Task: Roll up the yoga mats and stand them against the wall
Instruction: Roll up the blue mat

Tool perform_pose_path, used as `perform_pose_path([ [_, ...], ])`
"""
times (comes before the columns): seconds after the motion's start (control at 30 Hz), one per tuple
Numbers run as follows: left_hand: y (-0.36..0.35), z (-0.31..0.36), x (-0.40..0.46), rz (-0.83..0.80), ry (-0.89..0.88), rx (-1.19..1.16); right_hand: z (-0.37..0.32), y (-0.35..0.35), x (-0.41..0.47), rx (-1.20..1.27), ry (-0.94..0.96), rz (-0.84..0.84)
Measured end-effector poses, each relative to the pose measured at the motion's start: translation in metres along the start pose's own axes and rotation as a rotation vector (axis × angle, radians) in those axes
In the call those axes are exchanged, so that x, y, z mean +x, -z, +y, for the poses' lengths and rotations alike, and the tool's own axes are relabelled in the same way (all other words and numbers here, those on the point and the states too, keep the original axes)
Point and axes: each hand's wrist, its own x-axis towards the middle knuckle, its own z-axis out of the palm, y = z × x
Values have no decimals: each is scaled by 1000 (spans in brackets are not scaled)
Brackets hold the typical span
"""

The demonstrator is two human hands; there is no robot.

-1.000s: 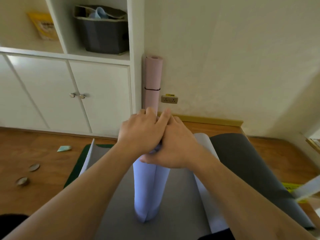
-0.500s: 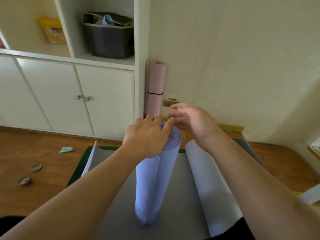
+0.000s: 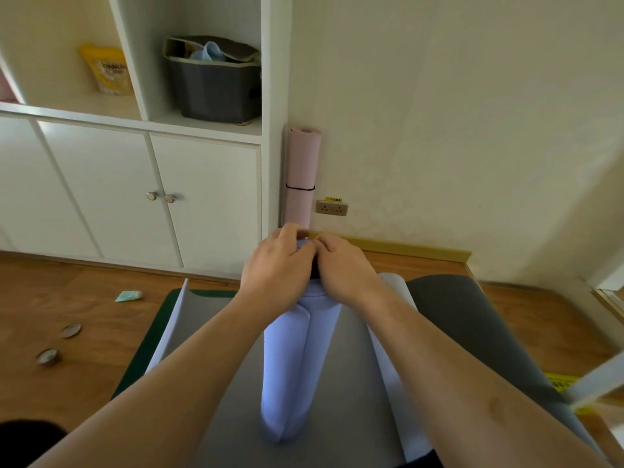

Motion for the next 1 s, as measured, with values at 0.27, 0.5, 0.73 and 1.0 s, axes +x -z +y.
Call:
perform_pose_path([
  [0.27,-15,-6,-45,94,150,-256,2,3,-7,27,-4,60],
  [0.5,3,-22,-71,-75,96,56,1,2,-7,29,-26,62],
  [0.73,20,-7,-72,-46,77,370,-4,3,-8,9,-30,43],
  [1.0,7,-14,-69,-31,96,259,0,6,-5,-56,-56,87],
])
